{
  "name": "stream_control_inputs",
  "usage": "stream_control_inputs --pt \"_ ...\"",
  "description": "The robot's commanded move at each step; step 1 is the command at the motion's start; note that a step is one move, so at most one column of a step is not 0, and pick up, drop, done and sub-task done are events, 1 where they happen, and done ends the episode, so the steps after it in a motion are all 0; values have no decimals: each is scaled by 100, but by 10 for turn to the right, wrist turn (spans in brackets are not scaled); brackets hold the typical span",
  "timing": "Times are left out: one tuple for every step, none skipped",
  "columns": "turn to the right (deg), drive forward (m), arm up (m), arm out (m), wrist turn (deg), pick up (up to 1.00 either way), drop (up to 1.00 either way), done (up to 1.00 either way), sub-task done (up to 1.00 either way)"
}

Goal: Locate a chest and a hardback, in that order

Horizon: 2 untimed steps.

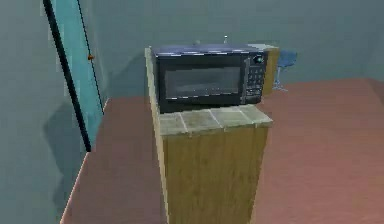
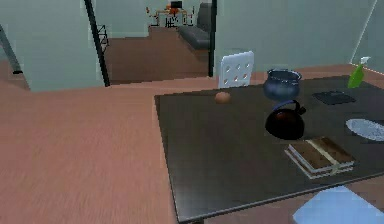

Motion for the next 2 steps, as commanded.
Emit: stream_control_inputs --pt "450 0 0 0 0 0 0 0 0" --pt "450 0 0 0 0 0 0 0 0"
